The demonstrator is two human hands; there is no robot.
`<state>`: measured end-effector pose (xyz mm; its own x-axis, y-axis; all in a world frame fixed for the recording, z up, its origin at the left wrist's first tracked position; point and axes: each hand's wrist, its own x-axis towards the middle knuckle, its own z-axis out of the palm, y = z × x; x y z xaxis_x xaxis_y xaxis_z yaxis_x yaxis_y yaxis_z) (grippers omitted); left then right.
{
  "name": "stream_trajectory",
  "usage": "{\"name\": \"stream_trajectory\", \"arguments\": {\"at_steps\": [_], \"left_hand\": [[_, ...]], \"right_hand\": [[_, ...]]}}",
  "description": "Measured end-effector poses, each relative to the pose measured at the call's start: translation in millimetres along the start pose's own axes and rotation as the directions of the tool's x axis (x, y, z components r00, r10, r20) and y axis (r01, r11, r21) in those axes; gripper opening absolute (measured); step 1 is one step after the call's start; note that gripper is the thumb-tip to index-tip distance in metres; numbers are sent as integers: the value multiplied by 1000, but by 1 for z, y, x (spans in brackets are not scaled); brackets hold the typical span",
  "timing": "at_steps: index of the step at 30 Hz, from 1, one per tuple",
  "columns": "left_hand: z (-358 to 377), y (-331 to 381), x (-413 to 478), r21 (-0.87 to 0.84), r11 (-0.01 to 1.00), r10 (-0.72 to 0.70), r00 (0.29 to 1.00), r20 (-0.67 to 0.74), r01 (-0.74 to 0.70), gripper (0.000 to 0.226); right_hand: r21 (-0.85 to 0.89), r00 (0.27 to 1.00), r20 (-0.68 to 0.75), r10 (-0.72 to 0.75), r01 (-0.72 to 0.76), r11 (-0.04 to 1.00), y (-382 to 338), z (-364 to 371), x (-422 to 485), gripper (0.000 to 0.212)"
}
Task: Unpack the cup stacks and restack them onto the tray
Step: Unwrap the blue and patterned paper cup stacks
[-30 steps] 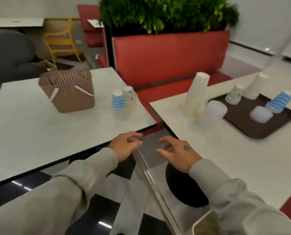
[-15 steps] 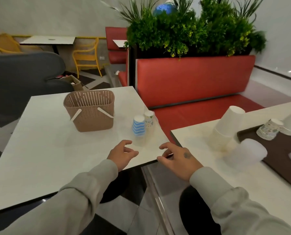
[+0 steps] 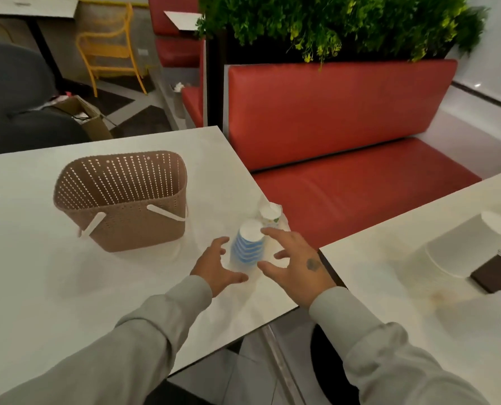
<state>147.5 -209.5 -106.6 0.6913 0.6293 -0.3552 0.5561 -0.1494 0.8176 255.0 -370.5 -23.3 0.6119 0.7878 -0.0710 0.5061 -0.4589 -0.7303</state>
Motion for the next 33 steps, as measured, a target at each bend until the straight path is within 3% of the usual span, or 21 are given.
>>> {"name": "stream_trajectory", "arguments": {"at_steps": [4,9,20,27,33], "left_hand": [[1,-8,23,41,999,24,997,73,-27,107],[8,-12,41,26,998,52,988,147,-57,102],[15,-16,50,154,980,103,985,136,-124,78],[-5,-11,44,107,983,138,982,129,-152,71],[-23,-2,32,-3,984,178,981,81,-178,70]], "right_hand": [[-25,1000,-18,8,-8,1000,-1,13,24,63],[-55,999,-14,39,-39,998,-2,27,35,54],[-66,999,-13,38,-39,997,0,34,34,43],[-7,1000,-17,13,-14,1000,-5,25,40,43],[107,990,-134,-35,50,993,-22,12,45,23]]}}
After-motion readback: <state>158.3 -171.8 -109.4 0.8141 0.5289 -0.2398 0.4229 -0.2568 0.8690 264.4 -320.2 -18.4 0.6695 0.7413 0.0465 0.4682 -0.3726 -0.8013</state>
